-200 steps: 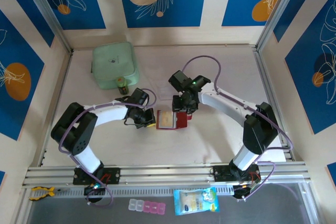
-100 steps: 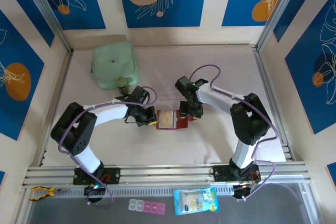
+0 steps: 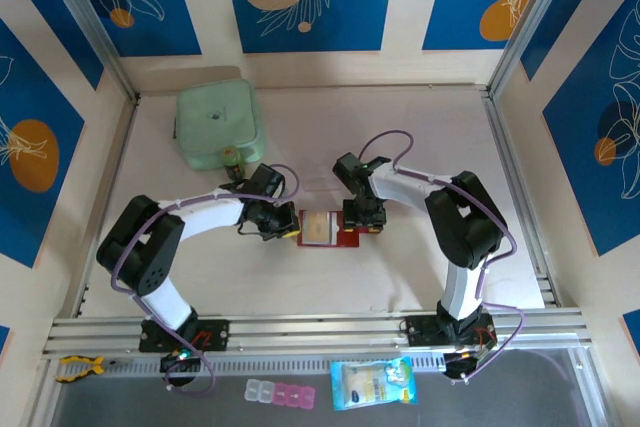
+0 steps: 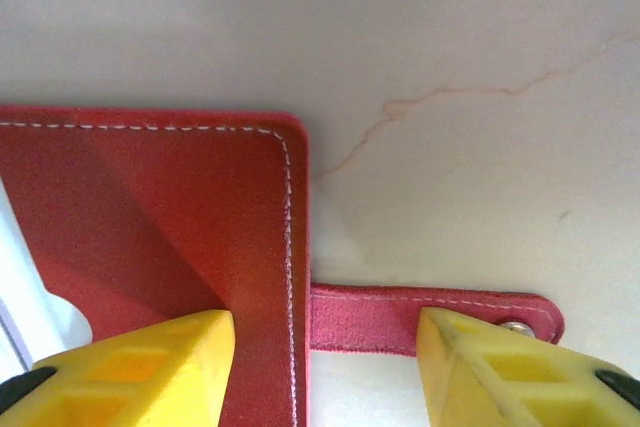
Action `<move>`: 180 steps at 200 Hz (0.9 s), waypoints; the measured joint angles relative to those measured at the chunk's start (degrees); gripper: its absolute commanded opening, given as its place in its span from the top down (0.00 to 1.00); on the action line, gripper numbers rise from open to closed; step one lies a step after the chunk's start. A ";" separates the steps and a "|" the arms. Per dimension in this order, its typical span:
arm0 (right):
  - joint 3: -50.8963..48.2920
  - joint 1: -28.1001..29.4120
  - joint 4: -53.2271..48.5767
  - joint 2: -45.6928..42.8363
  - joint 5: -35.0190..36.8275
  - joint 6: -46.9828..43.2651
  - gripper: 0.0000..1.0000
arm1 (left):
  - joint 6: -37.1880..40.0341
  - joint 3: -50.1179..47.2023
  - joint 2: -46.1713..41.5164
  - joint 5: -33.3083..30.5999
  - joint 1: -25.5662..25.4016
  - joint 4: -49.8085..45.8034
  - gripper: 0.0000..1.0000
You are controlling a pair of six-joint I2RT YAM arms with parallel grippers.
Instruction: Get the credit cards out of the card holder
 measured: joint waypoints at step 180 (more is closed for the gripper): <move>2.58 4.33 1.70 1.75 0.07 -1.38 0.53 | 0.61 0.11 -2.86 -5.86 0.02 -3.96 0.94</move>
